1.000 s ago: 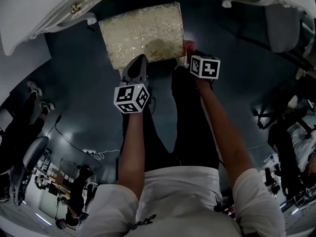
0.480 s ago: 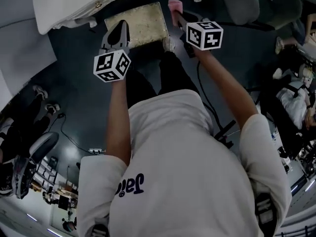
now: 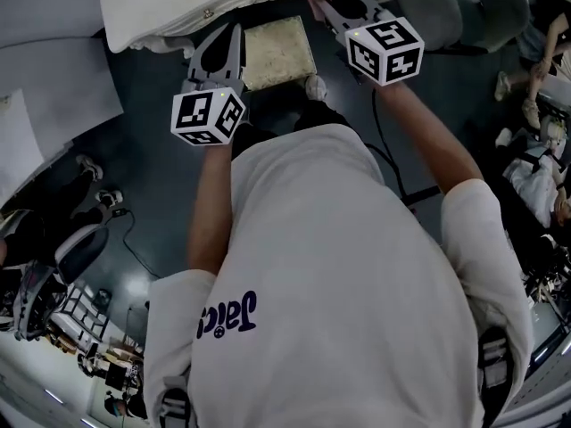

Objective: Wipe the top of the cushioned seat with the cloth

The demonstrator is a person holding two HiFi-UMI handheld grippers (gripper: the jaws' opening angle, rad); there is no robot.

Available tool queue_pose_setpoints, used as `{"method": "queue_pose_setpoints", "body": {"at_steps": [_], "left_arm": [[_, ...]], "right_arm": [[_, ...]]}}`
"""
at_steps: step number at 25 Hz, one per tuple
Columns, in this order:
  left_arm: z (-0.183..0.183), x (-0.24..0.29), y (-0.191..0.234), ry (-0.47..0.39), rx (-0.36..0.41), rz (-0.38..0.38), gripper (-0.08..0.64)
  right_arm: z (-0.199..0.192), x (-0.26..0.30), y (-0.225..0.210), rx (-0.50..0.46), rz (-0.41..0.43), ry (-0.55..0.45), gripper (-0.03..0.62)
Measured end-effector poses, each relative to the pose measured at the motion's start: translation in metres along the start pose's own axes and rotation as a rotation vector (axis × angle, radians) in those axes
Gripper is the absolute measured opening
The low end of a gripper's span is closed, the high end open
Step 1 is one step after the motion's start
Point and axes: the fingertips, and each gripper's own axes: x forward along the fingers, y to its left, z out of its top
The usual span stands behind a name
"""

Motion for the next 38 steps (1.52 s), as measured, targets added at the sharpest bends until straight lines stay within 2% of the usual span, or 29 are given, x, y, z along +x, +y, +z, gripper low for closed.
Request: {"method": "queue_pose_setpoints", "body": {"at_steps": [5, 8, 13, 16, 19, 21, 27, 38], "left_arm": [[0.017, -0.005, -0.001, -0.032, 0.019, 0.015, 0.012], [0.040, -0.002, -0.001, -0.075, 0.051, 0.030, 0.012], [0.096, -0.007, -0.009, -0.170, 0.144, 0.062, 0.012], [0.138, -0.010, -0.016, -0.256, 0.209, 0.068, 0.012], [0.165, -0.013, -0.020, -0.286, 0.276, 0.112, 0.012], [0.175, -0.015, -0.020, -0.285, 0.303, 0.136, 0.012], [0.191, -0.015, -0.008, -0.318, 0.306, 0.172, 0.012], [0.194, -0.006, -0.009, -0.296, 0.295, 0.168, 0.012]], "right_arm": [[0.038, -0.015, 0.001, -0.001, -0.026, -0.095, 0.025], [0.064, -0.021, 0.001, 0.013, -0.055, -0.174, 0.025], [0.101, -0.033, 0.022, 0.027, -0.118, -0.303, 0.026], [0.126, -0.035, 0.038, 0.006, -0.135, -0.366, 0.026], [0.143, -0.041, 0.050, -0.025, -0.146, -0.405, 0.026], [0.151, -0.043, 0.055, -0.043, -0.151, -0.423, 0.025], [0.166, -0.038, 0.054, -0.060, -0.163, -0.443, 0.026], [0.172, -0.032, 0.048, -0.097, -0.165, -0.409, 0.025]]}}
